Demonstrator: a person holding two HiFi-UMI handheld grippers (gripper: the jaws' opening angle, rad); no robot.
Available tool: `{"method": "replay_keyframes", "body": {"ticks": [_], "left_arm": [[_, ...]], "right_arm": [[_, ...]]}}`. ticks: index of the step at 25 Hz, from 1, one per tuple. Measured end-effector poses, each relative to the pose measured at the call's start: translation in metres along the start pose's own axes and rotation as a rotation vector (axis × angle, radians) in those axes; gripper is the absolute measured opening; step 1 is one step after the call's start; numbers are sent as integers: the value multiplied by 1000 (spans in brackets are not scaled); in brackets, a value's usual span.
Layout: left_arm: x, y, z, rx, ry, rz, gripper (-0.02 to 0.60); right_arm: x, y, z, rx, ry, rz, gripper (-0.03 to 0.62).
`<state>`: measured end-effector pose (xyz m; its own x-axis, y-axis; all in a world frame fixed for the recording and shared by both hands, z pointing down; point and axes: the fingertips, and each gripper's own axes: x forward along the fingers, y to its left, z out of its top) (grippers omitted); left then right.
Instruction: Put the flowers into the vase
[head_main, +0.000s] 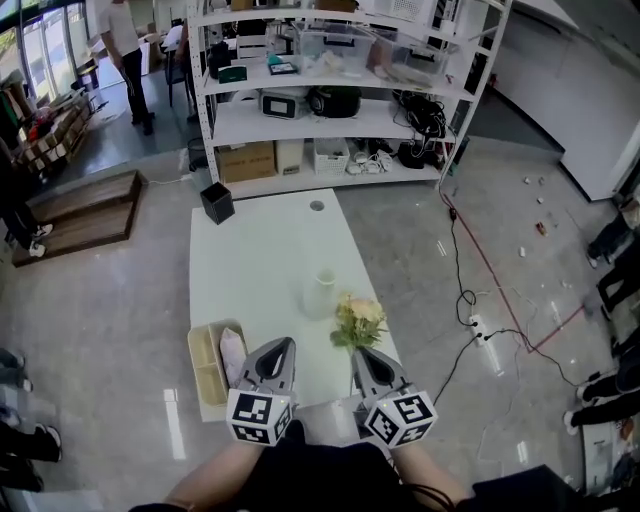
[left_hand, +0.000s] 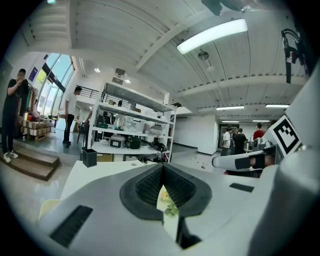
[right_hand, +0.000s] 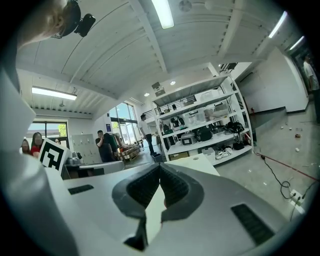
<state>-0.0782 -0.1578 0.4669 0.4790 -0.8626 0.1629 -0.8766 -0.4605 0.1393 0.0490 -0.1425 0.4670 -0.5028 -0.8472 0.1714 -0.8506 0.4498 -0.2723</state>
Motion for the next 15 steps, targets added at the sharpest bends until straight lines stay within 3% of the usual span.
{"method": "replay_keyframes", "body": {"ticks": [15], "left_arm": [[43, -9, 8, -11, 9, 16, 5]], "right_arm": [[30, -16, 18, -21, 10, 76, 3]]}}
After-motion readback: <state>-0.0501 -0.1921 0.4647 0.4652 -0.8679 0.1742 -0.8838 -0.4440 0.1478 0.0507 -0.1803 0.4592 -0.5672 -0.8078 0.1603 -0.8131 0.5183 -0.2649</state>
